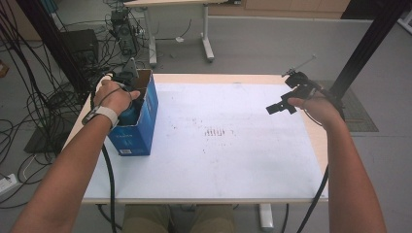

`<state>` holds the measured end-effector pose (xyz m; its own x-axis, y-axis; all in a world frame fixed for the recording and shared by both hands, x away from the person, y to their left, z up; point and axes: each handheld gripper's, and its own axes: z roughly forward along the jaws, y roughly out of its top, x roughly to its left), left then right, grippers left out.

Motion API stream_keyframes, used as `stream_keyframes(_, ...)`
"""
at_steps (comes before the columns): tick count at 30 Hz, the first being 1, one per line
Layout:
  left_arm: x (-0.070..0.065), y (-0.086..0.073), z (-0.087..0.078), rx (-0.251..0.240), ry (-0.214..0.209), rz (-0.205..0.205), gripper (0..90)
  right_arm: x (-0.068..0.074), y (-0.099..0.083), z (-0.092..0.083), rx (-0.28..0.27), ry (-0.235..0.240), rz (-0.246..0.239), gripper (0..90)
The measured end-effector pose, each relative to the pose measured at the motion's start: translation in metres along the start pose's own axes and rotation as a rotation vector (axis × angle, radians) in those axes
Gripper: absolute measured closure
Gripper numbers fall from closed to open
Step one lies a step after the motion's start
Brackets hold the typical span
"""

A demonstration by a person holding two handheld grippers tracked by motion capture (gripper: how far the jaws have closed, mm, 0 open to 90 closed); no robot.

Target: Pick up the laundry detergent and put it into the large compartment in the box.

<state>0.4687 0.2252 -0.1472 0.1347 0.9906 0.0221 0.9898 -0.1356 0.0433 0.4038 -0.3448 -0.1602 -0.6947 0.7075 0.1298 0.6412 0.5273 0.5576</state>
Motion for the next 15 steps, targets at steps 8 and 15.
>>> stream_keyframes(8,0.0009,-0.0006,0.0002,-0.003,-0.002,-0.002,37.9,0.0001,-0.0011,-0.0001,-0.001,-0.002,0.001,8.2)
stream_keyframes(15,0.0015,-0.0010,0.0003,-0.003,-0.004,-0.001,37.9,0.0008,0.0000,0.0001,0.000,-0.002,0.001,8.2)
